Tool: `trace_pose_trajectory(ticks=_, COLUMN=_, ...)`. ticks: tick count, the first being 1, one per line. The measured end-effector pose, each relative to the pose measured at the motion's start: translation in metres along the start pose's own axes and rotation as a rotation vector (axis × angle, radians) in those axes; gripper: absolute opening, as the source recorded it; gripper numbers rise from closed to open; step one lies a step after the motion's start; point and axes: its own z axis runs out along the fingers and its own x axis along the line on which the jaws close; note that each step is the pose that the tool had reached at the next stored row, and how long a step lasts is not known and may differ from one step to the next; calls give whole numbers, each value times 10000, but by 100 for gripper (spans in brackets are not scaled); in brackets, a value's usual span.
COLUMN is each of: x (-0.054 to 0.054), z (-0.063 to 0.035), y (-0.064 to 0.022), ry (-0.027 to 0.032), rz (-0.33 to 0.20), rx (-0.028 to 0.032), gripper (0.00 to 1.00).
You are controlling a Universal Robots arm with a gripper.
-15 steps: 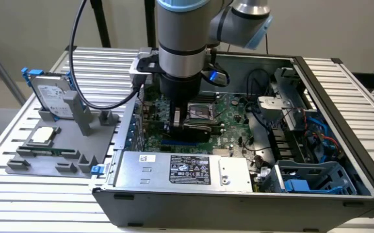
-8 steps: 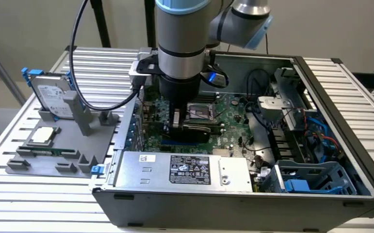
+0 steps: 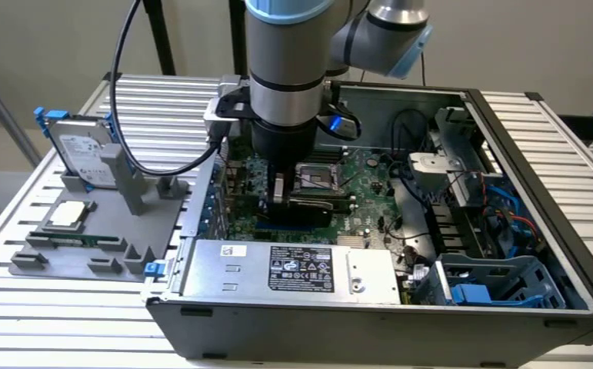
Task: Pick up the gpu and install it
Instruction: 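Insert the gpu into the slot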
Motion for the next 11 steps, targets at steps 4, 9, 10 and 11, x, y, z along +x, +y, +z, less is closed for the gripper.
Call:
trace_pose_trajectory(ticks=4, x=0, z=0, y=-1, ry=31, rz=-1, rx=-2, gripper=0)
trace_pose_trajectory(ticks=9, x=0, z=0, y=0, ry=47, rz=0, rx=-3, gripper=0)
trace_pose_trajectory(ticks=10, x=-1, z=0, y=-1, ry=50, rz=0, rx=-3, gripper=0)
trace_pose_trajectory(ticks=11, x=-1, z=0, y=0, ry=53, rz=0, rx=-3, gripper=0)
